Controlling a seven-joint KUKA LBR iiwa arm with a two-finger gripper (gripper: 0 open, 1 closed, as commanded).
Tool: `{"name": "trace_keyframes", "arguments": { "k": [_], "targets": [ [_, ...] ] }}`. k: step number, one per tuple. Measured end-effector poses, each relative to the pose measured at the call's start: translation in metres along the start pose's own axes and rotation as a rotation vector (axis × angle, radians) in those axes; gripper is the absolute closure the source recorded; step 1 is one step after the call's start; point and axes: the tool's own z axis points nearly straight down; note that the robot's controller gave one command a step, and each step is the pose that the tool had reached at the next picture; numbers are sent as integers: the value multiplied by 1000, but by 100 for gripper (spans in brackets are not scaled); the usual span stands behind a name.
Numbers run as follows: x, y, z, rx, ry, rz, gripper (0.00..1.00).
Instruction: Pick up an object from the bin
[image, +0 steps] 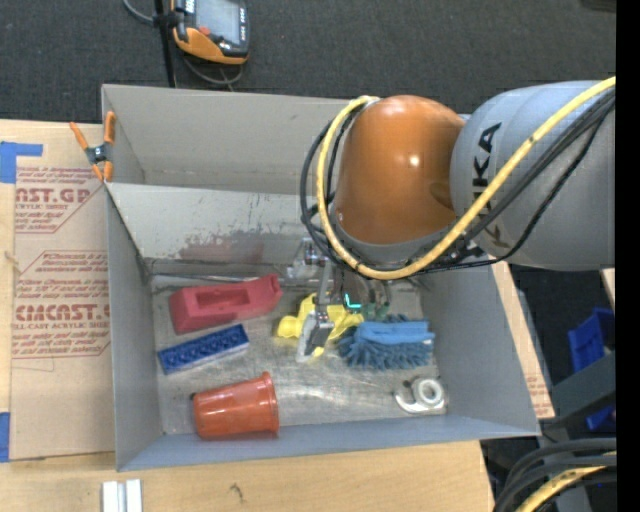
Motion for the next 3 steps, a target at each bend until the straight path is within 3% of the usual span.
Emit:
{"name": "trace_keyframes", "arguments": {
  "k": [1,2,3],
  "targets": [
    [-2,-1,-4,-1,-8,2,0],
    [-16,-32,65,-2,-13,13,0],
    [-34,-115,154,-2,-11,216,0]
  ]
}}
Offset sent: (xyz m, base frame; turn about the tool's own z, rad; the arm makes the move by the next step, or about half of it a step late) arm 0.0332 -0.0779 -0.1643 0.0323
